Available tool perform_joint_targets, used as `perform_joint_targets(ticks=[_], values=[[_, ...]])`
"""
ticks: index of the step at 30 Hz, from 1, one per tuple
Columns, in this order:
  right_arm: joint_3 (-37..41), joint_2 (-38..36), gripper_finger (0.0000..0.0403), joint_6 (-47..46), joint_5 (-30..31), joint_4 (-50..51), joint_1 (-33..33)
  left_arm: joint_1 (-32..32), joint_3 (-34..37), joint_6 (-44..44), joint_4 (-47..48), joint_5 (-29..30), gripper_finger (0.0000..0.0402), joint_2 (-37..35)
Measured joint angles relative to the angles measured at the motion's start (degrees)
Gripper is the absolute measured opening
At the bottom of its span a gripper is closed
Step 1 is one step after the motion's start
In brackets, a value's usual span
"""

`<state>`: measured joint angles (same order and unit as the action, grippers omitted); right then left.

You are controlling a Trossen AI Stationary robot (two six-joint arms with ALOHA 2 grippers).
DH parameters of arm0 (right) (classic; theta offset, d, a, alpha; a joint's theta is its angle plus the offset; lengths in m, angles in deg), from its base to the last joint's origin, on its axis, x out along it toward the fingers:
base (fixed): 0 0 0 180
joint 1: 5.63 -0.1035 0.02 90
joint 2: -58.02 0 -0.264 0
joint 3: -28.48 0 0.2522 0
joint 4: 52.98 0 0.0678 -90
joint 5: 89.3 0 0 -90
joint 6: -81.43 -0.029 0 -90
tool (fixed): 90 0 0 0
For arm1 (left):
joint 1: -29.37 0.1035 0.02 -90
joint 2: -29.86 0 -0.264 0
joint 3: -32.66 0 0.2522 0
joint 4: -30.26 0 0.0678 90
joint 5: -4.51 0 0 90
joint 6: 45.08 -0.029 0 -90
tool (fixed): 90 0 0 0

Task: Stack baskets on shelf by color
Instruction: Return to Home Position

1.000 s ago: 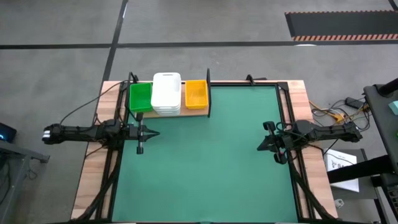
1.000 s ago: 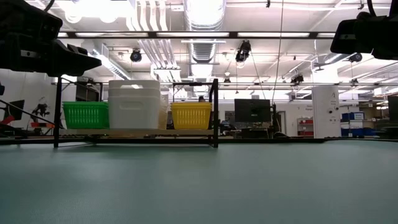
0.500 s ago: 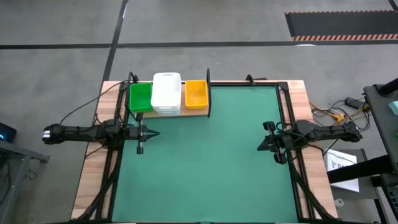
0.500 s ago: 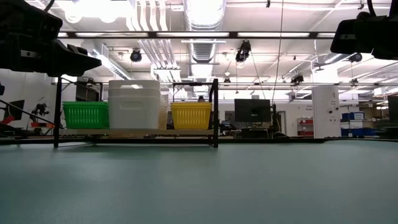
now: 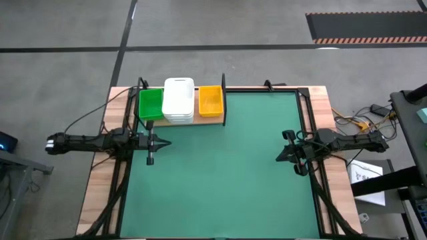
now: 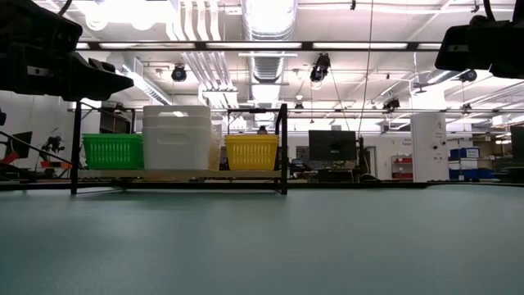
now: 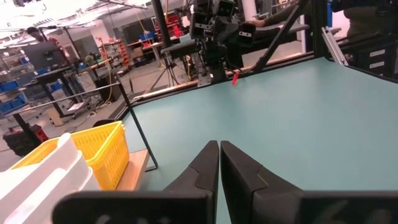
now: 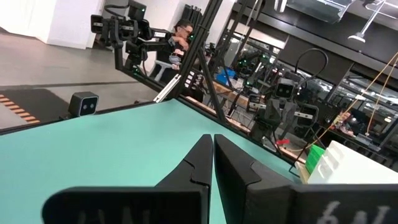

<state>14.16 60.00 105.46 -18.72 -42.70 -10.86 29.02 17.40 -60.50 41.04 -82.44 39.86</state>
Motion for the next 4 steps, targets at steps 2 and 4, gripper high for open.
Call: perform_joint_targets(ticks=[2,4], values=[[0.0,0.0,0.0009,0.0,0.0,0.0,0.0,0.0,0.0,0.0,0.0,0.0,0.0,0.0],[0.0,0.0,0.0009,0.0,0.0,0.0,0.0,0.0,0.0,0.0,0.0,0.0,0.0,0.0]])
